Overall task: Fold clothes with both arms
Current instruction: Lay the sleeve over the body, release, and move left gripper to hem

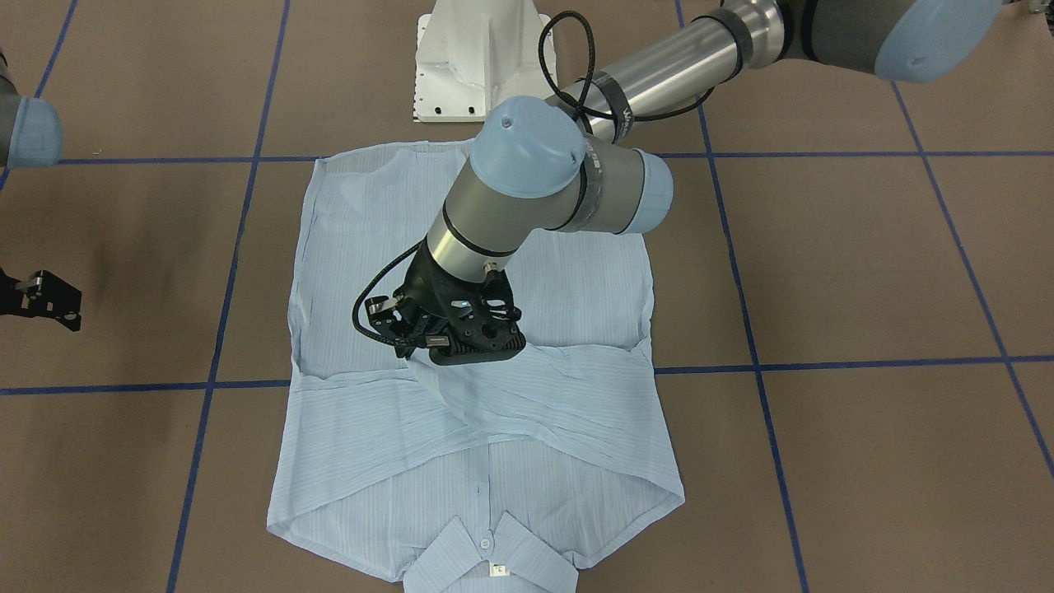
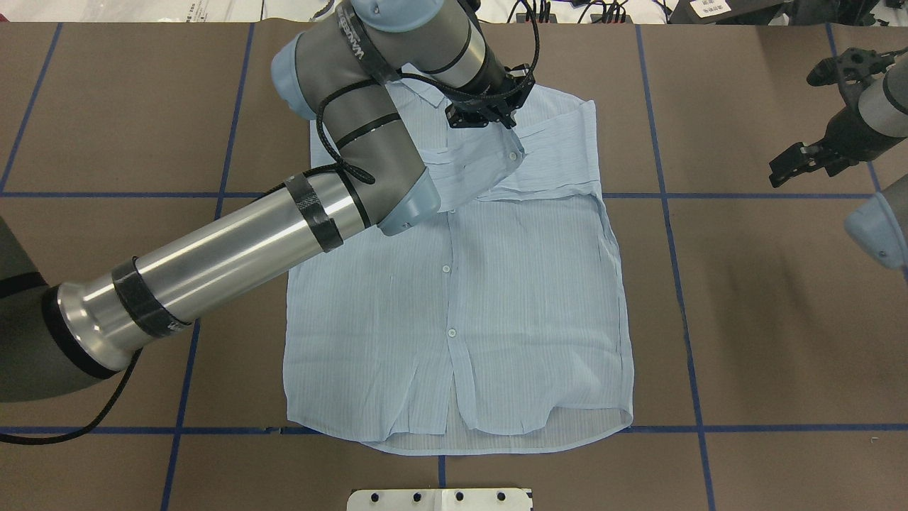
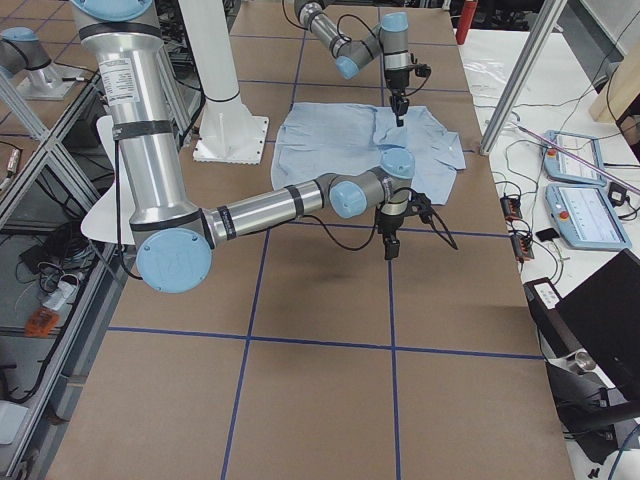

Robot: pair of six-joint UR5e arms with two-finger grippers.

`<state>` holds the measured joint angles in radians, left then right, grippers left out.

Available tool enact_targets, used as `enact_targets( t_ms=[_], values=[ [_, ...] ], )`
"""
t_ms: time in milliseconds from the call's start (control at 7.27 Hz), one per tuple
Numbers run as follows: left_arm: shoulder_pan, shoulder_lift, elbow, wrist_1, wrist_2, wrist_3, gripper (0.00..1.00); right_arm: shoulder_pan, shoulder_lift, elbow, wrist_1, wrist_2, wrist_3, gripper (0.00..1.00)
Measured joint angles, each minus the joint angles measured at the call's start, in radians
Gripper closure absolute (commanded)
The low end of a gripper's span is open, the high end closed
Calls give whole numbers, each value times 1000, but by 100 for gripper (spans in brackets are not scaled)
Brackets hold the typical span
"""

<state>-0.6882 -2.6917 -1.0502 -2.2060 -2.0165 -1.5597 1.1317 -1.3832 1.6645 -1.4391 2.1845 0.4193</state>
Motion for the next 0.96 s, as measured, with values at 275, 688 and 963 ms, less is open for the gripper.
enact_targets(
  t_ms=[275,688,963],
  values=[
    [113,-21,43,-59,113,-41,1,-1,7,-13,1,0,0,0],
    [162,-13,54,-142,152,-79,0,-1,9,-13,2,4,2,0],
    [156,19,40,-144,152,-76,0,-2,8,-10,6,7,14,0]
  ],
)
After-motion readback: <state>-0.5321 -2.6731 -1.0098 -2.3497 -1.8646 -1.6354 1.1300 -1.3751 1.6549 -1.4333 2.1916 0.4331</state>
